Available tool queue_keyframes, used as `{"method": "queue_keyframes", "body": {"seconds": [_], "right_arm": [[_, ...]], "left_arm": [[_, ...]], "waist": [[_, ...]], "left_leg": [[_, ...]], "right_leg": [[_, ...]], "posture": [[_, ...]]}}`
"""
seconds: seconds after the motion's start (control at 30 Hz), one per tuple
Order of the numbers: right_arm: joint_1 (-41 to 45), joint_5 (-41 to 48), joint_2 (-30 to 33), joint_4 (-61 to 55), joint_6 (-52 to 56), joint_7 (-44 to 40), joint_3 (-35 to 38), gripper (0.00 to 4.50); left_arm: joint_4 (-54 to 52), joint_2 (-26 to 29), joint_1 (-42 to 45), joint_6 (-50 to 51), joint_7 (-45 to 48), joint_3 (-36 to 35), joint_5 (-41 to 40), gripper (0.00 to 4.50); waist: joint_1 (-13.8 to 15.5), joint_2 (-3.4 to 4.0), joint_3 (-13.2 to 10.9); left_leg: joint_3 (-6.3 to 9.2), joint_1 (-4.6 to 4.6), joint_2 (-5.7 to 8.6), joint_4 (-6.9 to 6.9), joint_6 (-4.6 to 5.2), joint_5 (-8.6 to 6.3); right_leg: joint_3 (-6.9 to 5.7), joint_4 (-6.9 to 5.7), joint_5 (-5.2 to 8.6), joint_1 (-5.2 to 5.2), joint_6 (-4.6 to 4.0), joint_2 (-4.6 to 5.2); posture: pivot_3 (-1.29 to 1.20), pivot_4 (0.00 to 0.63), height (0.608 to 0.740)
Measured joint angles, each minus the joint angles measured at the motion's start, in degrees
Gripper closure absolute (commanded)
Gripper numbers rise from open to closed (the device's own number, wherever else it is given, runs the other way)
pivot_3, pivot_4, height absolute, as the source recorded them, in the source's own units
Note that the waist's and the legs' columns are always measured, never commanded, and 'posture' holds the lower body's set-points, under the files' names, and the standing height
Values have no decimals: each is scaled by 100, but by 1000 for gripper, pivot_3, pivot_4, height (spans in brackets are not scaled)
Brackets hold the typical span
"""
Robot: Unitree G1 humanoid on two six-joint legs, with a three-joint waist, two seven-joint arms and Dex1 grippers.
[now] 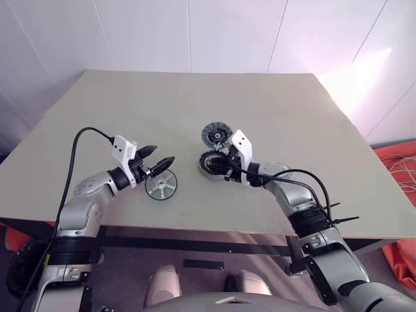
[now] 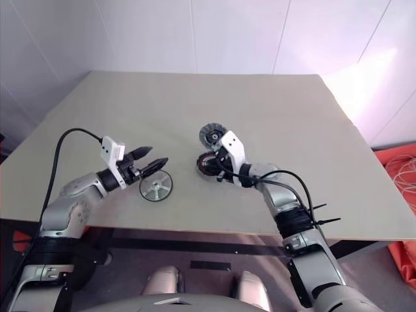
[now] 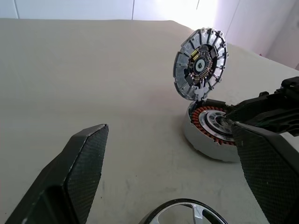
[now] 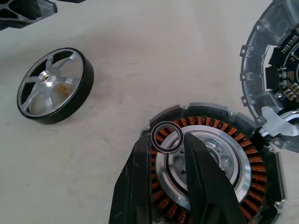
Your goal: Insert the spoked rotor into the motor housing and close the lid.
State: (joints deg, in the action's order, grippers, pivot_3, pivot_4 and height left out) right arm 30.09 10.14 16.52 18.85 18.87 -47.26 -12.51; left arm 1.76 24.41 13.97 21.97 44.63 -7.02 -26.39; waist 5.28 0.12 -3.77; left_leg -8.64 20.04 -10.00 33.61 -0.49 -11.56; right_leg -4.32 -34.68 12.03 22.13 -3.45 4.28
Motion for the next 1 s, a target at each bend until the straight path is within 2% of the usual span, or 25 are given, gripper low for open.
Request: {"method": "queue_keyframes", "body": {"seconds": [0.27,1.0], "right_arm": [[132,-134,24,507,-315,1,89,3827],[131,-216,155,509,-352,-145,119,3827]], "left_arm": [[0,-9,0,-5,4,20,2,0],[1,-9,1,-26,-18,22,19,0]], "waist": [[0,0,0],[1,0,0]], "left_leg": [[0,-1,0,0,0,0],[0,-1,0,0,0,0]], "right_leg": [[0,0,-2,-1,-4,0],[0,-1,-3,-1,-5,0]], "posture": [[0,0,740],[0,0,740]]}}
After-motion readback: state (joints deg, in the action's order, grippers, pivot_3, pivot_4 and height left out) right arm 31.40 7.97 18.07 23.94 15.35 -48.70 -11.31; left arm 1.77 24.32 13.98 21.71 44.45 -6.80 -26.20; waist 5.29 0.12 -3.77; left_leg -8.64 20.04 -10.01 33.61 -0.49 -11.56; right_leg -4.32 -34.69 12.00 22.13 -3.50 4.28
